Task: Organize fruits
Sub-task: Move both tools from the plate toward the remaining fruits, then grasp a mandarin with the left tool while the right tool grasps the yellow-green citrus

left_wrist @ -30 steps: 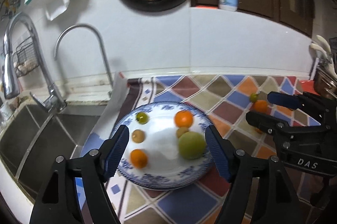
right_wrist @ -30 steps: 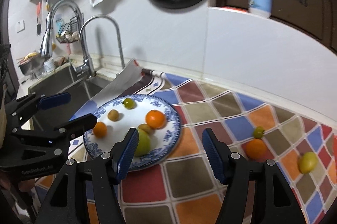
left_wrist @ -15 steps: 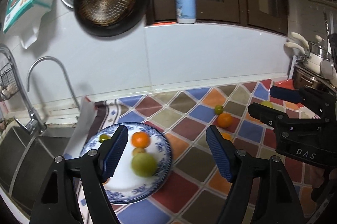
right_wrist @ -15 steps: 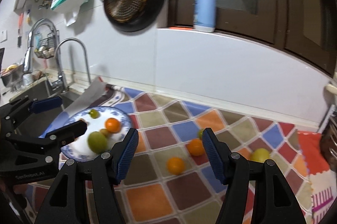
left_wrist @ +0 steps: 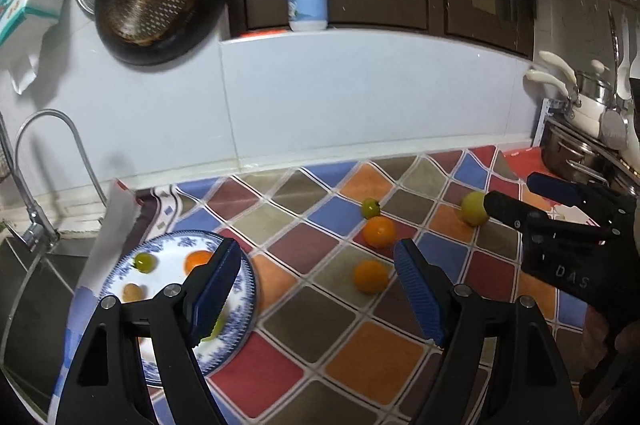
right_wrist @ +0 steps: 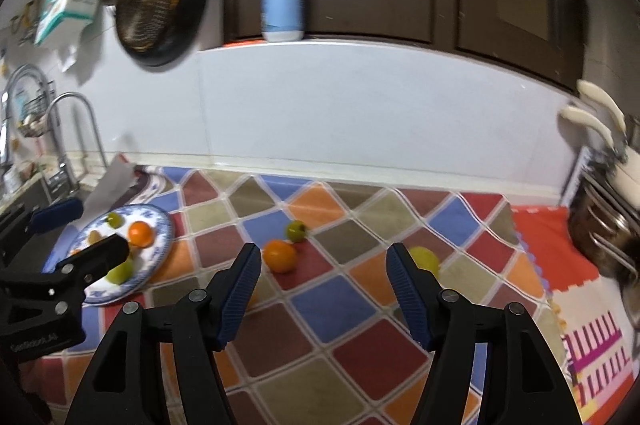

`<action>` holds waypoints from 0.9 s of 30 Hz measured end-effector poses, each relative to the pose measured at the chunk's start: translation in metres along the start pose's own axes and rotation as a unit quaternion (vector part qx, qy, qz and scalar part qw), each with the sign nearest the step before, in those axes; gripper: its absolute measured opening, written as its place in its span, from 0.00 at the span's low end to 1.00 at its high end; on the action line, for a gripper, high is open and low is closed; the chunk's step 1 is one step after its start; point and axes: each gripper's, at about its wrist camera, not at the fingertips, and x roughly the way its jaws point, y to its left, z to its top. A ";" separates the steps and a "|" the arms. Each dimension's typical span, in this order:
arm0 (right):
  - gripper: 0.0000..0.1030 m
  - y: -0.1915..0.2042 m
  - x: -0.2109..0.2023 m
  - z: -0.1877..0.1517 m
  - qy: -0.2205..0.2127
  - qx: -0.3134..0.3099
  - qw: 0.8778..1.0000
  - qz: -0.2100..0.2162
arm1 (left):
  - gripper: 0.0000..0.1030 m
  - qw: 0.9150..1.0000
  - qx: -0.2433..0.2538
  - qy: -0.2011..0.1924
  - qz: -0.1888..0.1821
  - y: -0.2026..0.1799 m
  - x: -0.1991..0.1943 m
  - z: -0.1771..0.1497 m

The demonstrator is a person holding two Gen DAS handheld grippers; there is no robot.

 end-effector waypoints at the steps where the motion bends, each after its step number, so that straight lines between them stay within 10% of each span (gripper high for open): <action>1: 0.64 -0.005 0.003 -0.002 0.003 0.005 1.000 -0.004 | 0.76 1.000 0.000 0.004 -0.001 -0.003 0.003 -0.001; 27: 0.64 -0.078 0.112 -0.038 0.125 0.065 0.987 -0.070 | 0.67 0.990 -0.007 0.139 -0.020 -0.039 0.113 -0.022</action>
